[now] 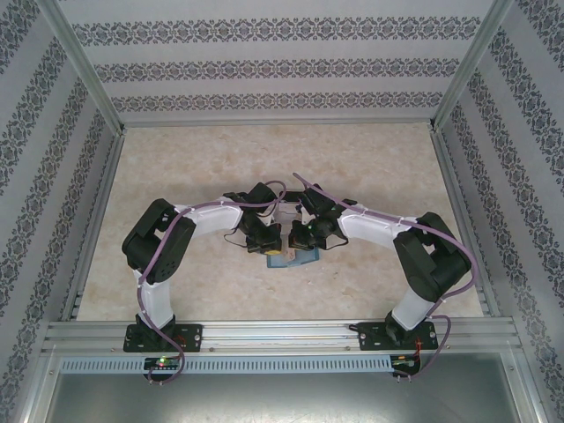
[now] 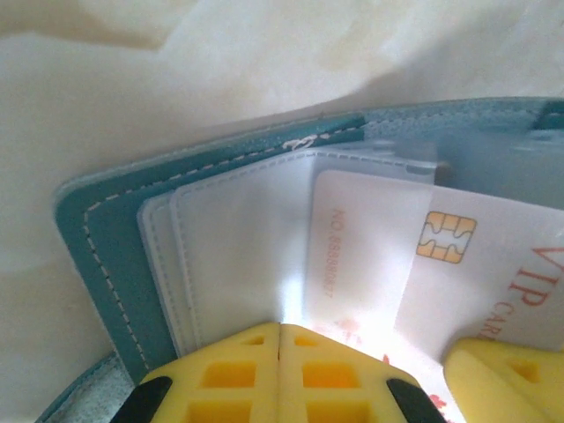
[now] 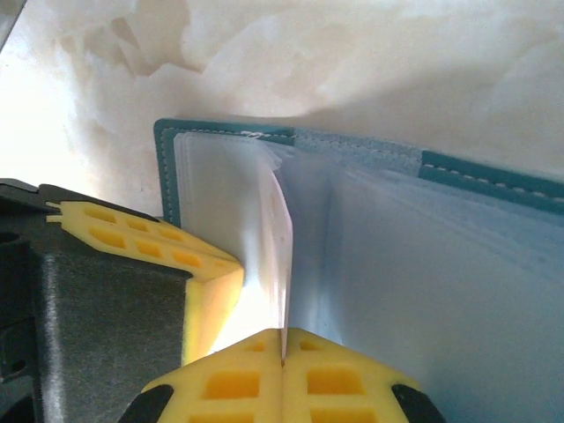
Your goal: Take the credit cards out of the card holder
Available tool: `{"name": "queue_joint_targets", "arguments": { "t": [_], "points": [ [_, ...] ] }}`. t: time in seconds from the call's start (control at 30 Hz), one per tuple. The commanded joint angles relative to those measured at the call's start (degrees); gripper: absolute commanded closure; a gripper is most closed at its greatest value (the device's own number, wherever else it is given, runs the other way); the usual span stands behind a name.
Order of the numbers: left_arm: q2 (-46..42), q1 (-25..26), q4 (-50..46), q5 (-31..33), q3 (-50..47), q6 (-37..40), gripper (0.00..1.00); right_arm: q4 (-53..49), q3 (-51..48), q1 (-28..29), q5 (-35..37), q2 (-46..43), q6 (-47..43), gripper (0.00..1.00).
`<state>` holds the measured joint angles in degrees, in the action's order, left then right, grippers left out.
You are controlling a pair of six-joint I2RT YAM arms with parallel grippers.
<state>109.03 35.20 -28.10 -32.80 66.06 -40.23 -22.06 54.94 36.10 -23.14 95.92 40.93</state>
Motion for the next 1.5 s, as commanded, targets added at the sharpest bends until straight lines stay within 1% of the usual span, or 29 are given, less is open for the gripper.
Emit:
{"name": "queue_joint_targets", "arguments": {
  "t": [0.0,0.2,0.53,0.8,0.97,1.17,1.27,1.47],
  "points": [
    [2.28,0.66,-3.41,2.84,-0.27,1.04,1.00,-5.91,1.00,-0.28,5.05,-1.15,-2.37,0.98],
    [1.90,0.66,-4.05,3.16,-0.19,1.15,1.00,-8.32,1.56,-0.43,7.52,-1.34,-3.56,0.99],
    [0.99,0.67,-4.50,3.57,-0.25,0.79,1.00,-10.26,2.08,-0.72,9.53,-2.41,-4.52,0.99],
    [0.73,0.66,-5.43,3.72,0.58,0.97,1.00,-10.32,2.03,-1.17,9.96,-3.82,-4.54,0.99],
    [0.32,0.66,-5.61,3.62,0.86,1.19,1.00,-9.69,2.02,-1.37,8.92,-4.33,-4.39,1.00],
    [0.83,0.66,-6.90,3.59,3.29,1.96,1.00,-9.84,2.05,-1.65,8.85,-5.20,-4.54,1.00],
    [0.78,0.70,-8.06,3.77,4.82,2.45,0.99,-10.30,2.02,-2.03,8.76,-5.81,-4.70,1.00],
    [0.32,0.66,-9.25,3.19,6.75,3.16,0.92,-9.38,1.84,-2.43,7.29,-7.58,-4.75,1.00]
  ]
}}
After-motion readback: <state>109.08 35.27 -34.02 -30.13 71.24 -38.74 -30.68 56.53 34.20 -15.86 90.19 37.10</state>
